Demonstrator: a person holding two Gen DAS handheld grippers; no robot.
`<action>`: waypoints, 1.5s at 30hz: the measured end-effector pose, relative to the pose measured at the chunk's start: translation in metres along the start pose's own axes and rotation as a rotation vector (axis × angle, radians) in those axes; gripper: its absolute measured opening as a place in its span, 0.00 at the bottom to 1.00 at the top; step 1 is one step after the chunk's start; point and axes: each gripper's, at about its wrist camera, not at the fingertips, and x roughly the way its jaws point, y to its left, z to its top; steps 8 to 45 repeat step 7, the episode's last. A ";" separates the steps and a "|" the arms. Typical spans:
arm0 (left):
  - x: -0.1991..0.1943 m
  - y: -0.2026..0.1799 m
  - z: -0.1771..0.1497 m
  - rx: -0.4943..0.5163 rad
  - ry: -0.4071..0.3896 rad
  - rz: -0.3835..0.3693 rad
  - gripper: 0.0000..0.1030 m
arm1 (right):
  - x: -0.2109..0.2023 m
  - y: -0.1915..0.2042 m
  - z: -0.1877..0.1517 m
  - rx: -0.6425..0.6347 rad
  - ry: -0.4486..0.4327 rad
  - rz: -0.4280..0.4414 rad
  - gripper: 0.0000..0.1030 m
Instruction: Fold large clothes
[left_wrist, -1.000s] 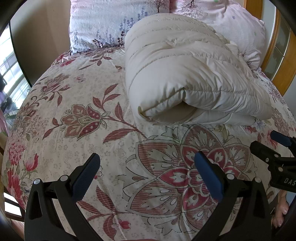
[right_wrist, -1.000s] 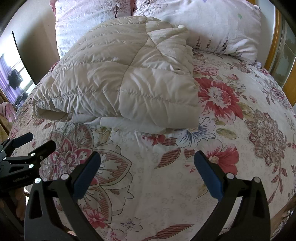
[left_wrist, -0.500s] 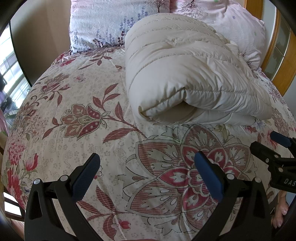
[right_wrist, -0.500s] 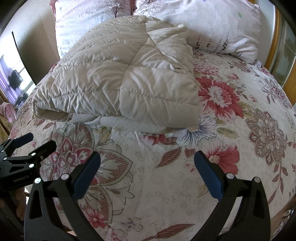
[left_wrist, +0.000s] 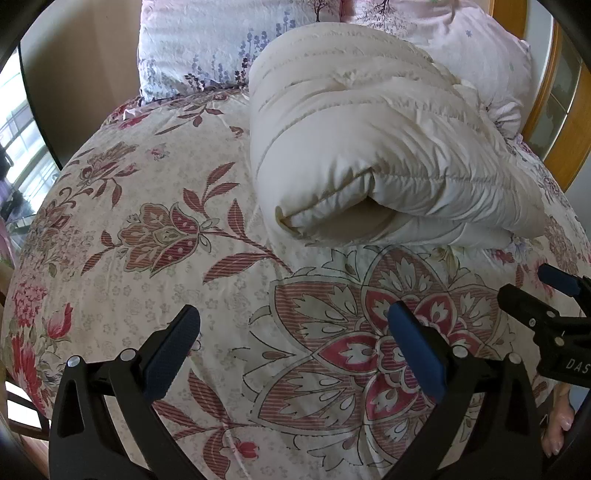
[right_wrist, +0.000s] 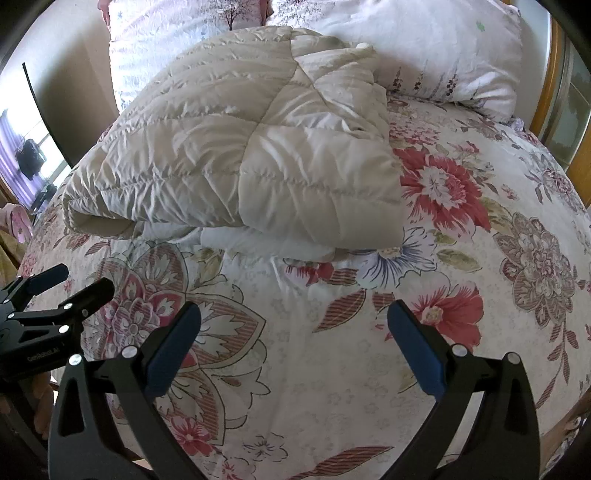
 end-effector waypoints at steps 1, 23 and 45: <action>0.000 0.000 0.001 0.000 0.000 0.000 0.99 | 0.000 0.000 0.000 0.000 0.000 0.000 0.98; 0.002 0.001 0.001 0.001 0.005 -0.003 0.99 | 0.000 -0.001 0.000 -0.001 0.003 0.002 0.98; 0.002 0.001 0.001 0.001 0.005 -0.003 0.99 | 0.000 -0.001 0.000 -0.001 0.003 0.002 0.98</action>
